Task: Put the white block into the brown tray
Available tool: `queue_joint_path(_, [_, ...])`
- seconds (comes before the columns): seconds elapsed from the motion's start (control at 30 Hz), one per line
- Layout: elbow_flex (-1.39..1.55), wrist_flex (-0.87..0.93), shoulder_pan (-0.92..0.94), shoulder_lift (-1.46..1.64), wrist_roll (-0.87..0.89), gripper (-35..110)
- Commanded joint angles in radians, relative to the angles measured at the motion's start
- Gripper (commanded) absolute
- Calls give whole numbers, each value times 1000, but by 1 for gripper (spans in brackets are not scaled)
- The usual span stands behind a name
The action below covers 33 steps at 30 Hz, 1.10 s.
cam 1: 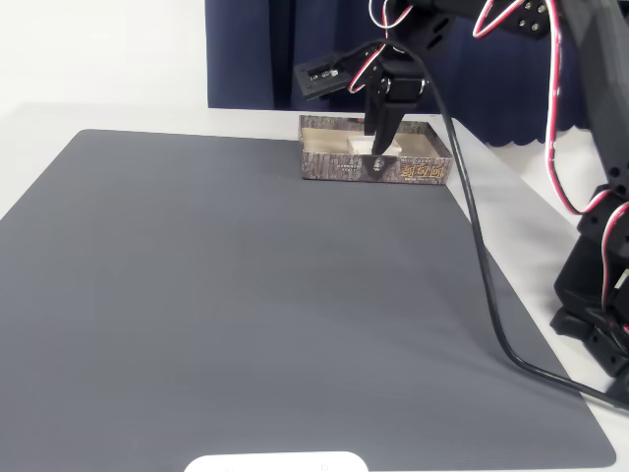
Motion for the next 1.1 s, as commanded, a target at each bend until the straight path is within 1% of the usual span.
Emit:
queue_joint_path(0.0, [-43, -11, 15, 6, 9, 33])
queue_joint_path(0.17, [-43, -25, 21, 11, 9, 39])
queue_joint_path(0.33, [-31, -28, 12, 21, 23, 39])
queue_joint_path(0.4, [-28, -26, 8, 46, 46, 37])
queue_joint_path(0.6, [78, 18, -25, 199, 202, 21])
queue_joint_path(0.67, [121, 28, -46, 252, 275, 14])
queue_joint_path(0.73, [183, 60, -80, 314, 374, 2])
queue_joint_path(0.77, [213, 66, -97, 342, 416, 0])
queue_joint_path(0.93, [368, 66, -183, 445, 577, 0])
queue_joint_path(1.07, [511, 63, -288, 554, 710, 0])
